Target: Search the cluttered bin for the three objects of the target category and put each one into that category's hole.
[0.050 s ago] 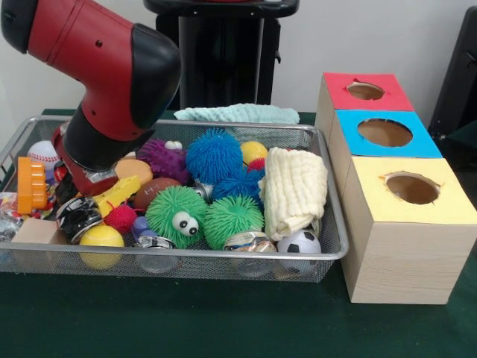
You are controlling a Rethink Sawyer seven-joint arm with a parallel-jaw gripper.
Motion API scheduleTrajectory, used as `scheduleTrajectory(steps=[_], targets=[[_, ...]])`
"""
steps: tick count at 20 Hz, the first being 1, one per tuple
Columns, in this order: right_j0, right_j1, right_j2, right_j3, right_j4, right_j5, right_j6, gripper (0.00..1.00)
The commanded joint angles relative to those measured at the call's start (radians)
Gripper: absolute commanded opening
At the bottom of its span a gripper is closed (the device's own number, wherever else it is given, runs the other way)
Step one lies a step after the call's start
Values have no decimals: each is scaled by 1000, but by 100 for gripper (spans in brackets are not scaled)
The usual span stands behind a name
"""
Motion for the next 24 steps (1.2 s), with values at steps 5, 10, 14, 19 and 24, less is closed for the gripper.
scheduleTrajectory(steps=[5,10,14,19,24], targets=[[11,15,85,46,29,31,36,0],[28,4,48,9,-20,34,-12,0],[34,28,18,-39,-77,3,-60,0],[25,36,23,-52,-107,40,-125,0],[-2,87,20,-106,-124,60,-129,0]])
